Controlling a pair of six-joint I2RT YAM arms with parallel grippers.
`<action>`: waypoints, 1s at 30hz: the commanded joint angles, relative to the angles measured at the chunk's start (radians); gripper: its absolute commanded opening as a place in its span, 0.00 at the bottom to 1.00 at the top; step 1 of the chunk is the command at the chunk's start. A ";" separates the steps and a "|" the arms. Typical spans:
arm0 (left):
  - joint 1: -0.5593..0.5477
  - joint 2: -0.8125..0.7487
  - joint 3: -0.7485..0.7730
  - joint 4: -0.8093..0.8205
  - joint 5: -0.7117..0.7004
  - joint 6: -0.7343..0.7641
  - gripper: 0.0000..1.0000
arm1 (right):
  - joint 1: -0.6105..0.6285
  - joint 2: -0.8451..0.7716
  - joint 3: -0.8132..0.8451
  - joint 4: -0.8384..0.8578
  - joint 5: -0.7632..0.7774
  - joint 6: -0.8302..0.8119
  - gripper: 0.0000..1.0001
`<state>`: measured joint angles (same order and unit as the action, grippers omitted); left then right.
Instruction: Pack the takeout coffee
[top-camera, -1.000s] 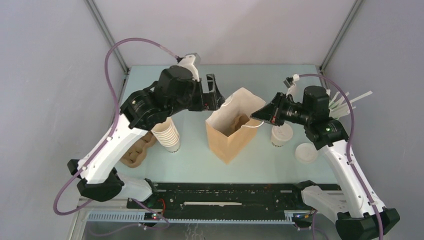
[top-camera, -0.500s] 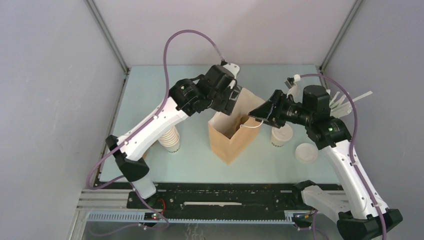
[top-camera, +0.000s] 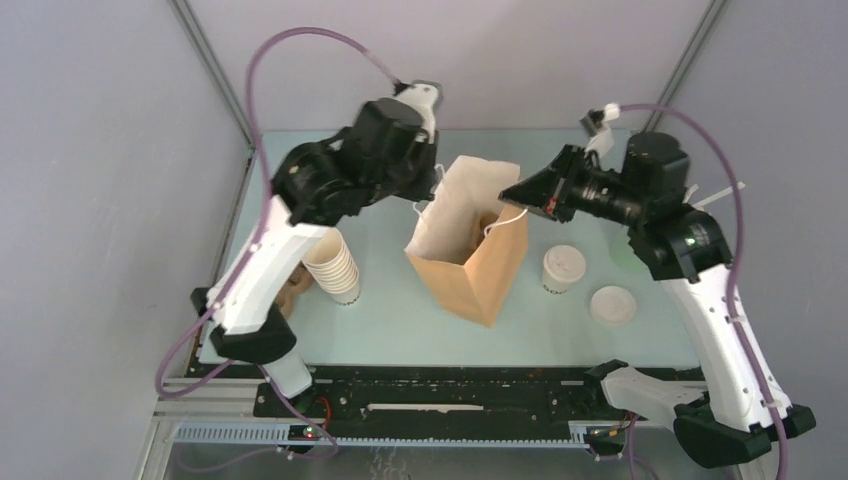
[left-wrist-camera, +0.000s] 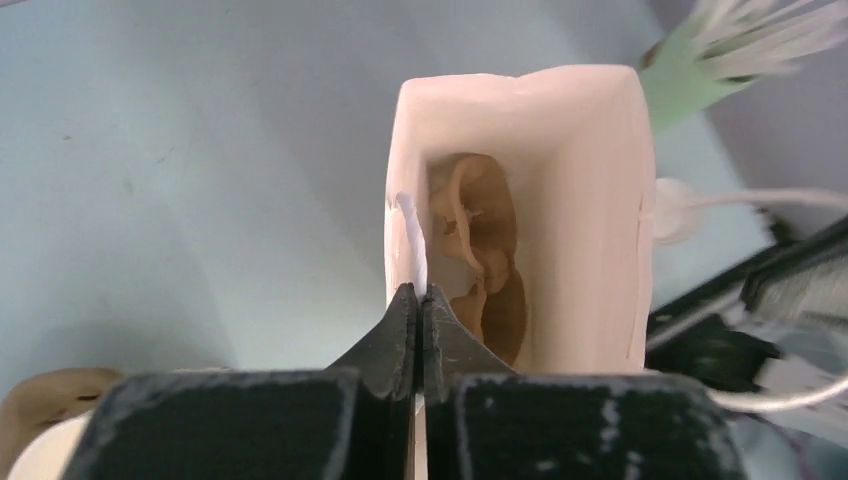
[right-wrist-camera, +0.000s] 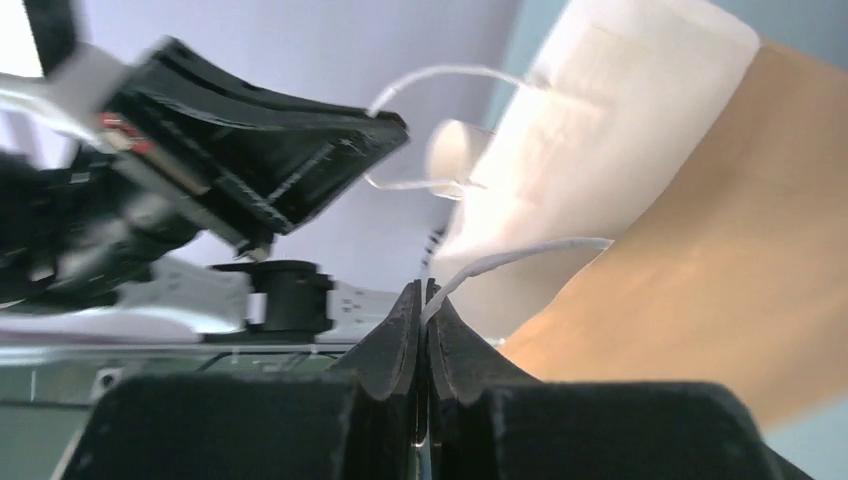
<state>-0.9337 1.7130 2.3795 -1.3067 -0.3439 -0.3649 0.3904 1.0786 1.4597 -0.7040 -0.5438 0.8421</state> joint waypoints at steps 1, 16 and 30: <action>-0.001 -0.170 0.040 0.026 0.141 -0.162 0.00 | -0.018 -0.015 0.168 -0.012 -0.107 0.099 0.10; 0.170 -0.202 -0.172 0.170 0.536 -0.293 0.00 | -0.121 0.063 0.080 -0.085 -0.149 -0.070 0.04; 0.241 -0.416 -0.447 0.289 0.462 -0.281 0.00 | -0.121 0.141 0.095 -0.017 -0.195 -0.061 0.03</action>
<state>-0.5911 1.3060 1.6615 -1.0657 0.1394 -0.7078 0.2451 1.1320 1.2881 -0.6304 -0.7429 0.8276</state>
